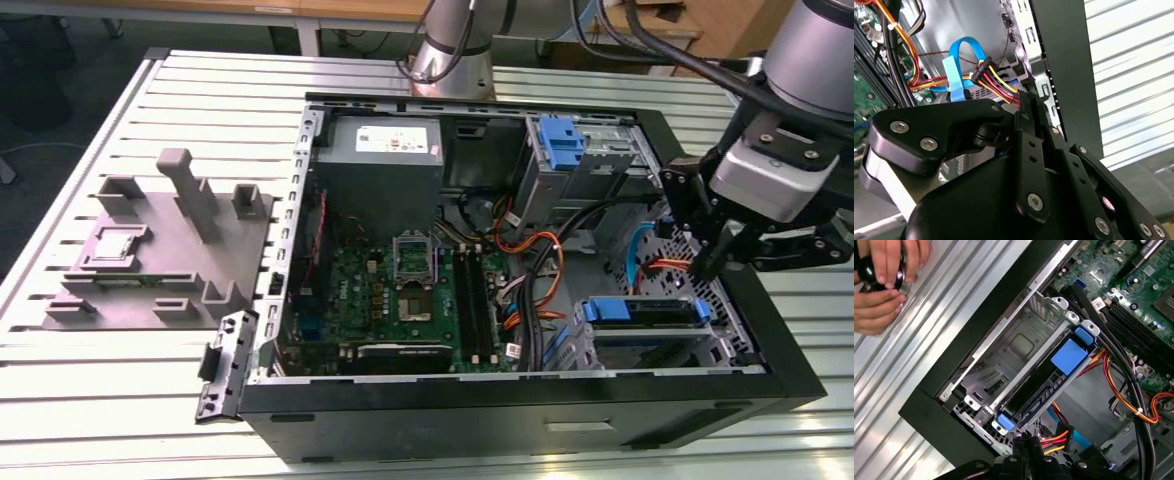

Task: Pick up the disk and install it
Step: 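Insert the first disk wire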

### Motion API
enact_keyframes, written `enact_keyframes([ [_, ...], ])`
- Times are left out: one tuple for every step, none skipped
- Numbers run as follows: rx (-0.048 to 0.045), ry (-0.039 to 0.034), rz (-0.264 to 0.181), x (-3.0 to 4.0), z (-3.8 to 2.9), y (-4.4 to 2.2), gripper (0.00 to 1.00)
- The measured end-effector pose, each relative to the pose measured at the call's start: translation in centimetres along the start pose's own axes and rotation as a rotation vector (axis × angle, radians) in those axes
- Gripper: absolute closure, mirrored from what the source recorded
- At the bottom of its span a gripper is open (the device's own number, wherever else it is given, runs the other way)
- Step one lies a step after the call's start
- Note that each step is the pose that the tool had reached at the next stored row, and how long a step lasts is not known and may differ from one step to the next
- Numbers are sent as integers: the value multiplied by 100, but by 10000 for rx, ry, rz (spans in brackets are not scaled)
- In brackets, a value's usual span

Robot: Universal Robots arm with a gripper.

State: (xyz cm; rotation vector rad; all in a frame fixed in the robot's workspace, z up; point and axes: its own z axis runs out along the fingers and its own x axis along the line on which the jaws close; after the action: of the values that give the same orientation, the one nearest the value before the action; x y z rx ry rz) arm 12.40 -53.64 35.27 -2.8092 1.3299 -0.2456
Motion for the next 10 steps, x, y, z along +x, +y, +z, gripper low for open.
enact_keyframes([
  [-24,16,179,0,1,0,83],
  [-46,31,350,0,2,0,83],
  [-69,47,522,0,2,0,83],
  [-82,56,614,-1,1,0,83],
  [-83,57,623,-1,1,-1,83],
  [-84,57,624,-1,1,-1,83],
  [-84,57,624,-1,1,-1,83],
  [-84,57,625,-1,1,-1,83],
  [-83,56,625,-1,2,-1,83],
  [-83,56,625,-1,2,-1,83],
])
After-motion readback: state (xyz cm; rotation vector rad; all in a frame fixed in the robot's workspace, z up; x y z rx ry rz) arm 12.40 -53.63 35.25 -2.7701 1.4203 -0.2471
